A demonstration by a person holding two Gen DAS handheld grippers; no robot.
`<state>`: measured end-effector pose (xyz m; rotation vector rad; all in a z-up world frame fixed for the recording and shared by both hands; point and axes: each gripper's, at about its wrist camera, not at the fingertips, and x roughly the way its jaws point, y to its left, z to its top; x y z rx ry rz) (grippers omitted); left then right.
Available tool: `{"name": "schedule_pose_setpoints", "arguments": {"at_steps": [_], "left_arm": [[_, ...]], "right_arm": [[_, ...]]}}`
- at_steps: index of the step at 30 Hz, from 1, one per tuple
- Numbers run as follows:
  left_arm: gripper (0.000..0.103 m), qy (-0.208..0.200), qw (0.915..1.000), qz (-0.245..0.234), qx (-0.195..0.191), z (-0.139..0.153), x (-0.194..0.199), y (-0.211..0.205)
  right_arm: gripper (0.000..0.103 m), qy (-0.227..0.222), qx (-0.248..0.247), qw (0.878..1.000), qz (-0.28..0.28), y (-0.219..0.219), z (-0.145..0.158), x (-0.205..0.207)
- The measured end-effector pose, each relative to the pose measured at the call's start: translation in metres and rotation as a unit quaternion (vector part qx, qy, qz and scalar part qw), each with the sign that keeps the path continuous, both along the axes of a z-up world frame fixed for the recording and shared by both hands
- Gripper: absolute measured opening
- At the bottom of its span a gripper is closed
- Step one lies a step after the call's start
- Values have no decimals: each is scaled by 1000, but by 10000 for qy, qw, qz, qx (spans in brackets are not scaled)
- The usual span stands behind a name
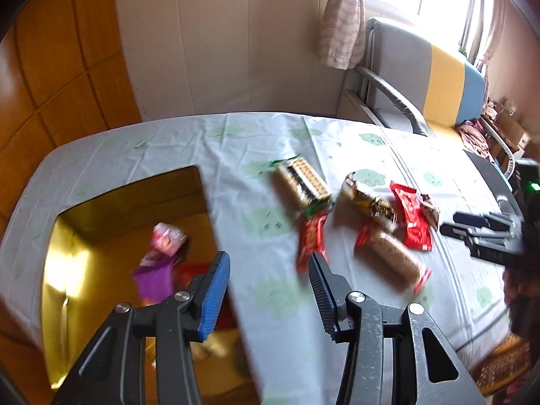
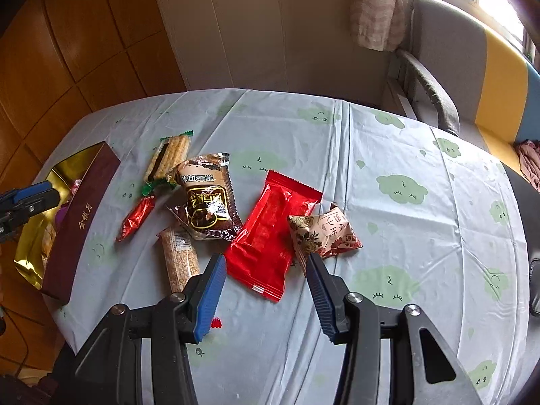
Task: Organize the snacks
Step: 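Move the left tool to the cracker pack and grasp it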
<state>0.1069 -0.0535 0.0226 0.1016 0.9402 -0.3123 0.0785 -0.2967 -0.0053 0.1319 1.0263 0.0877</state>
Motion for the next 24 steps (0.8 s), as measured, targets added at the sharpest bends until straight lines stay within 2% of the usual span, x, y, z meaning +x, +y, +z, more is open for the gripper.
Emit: {"name": "schedule_pose_setpoints", "arguments": {"at_steps": [1,3,11,13,14,15,22,23,24], "left_arm": [[52,63,10000,4,-54,-1,10,-7],[63,167,9998,69,-70,-5,28,-20],[63,643,9978,66,177,-41,102,-72],[68,784,9967,88,182,-51,119,-80],[76,835,9963,96,179,-56,125,-84],[79,880,9959,105,172,-61,130,-87],[77,1090,9936,219,215,-84,157,-101],[75,1134,9931,208,202,-87,160,-101],[60,1156,9930,185,185,-90,162,-101]], "right_arm": [[50,-12,54,10000,-11,-1,1,0],[50,-7,141,9999,3,-1,3,0],[51,-84,313,9994,90,2,9,0],[51,-76,351,9993,117,2,9,0],[51,-73,340,9993,126,2,9,0],[51,-78,324,9994,125,3,9,0],[51,-104,402,9991,69,-1,10,1],[51,-99,393,9991,80,0,10,1],[51,-95,385,9992,101,0,10,1]]}}
